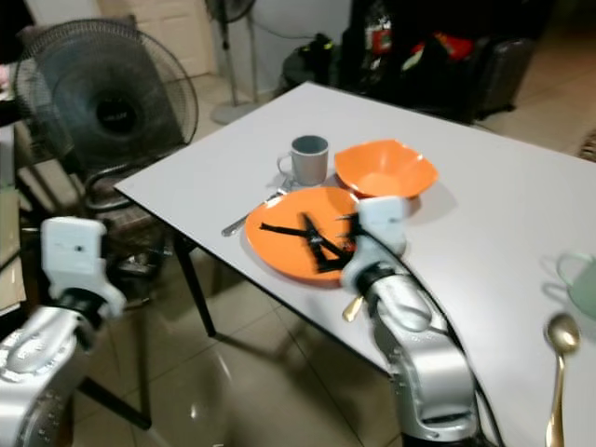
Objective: Setting the table
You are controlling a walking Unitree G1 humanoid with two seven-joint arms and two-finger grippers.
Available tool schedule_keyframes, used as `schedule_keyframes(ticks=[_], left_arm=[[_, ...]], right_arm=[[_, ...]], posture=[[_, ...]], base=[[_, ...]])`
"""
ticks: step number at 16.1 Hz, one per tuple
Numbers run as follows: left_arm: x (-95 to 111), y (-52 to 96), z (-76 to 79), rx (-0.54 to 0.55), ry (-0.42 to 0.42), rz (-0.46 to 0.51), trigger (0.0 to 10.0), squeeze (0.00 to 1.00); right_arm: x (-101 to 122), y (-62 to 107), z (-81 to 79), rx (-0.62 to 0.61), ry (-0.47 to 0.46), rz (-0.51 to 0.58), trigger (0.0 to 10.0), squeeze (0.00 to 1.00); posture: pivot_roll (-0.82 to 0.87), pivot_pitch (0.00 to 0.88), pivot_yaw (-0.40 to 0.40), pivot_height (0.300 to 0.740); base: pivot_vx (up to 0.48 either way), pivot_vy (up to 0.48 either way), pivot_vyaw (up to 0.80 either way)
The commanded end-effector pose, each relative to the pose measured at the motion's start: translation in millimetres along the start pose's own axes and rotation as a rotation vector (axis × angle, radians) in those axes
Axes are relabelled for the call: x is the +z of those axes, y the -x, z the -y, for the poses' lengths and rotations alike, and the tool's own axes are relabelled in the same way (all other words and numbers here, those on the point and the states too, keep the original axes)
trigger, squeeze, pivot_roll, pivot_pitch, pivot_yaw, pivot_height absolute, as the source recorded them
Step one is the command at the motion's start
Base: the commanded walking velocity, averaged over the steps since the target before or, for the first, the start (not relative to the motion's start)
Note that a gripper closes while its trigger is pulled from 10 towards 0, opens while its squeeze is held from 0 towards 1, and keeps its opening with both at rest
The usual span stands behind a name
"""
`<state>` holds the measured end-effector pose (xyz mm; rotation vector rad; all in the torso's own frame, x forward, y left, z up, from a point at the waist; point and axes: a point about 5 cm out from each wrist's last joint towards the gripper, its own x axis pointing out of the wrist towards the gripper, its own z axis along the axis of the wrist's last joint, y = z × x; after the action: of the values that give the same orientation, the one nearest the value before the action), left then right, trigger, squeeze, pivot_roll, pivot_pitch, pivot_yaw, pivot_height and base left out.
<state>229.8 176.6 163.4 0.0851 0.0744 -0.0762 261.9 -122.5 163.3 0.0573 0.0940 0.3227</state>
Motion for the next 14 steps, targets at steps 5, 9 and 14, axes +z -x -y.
schedule_keyframes(ticks=[5,9,14], left_arm=[[0.9,0.6,0.5,-0.004,0.005,-0.017,10.0,0.00],[3.2,1.2,-4.6,0.015,0.025,-0.018,10.0,0.00],[2.9,0.3,-2.4,0.012,0.020,-0.028,10.0,0.00]], right_arm=[[-1.0,-6.5,7.0,-0.027,0.021,0.012,10.0,0.94],[-2.2,-10.5,3.0,-0.023,0.078,0.023,10.0,0.94],[-1.5,-10.4,4.4,-0.001,0.023,0.030,10.0,0.93]], posture=[[-0.03,0.000,0.044,0.740],[-0.03,0.000,0.052,0.740],[-0.02,0.000,0.039,0.740]], base=[[0.000,0.296,0.00],[0.000,0.290,0.00],[0.000,0.296,0.00]])
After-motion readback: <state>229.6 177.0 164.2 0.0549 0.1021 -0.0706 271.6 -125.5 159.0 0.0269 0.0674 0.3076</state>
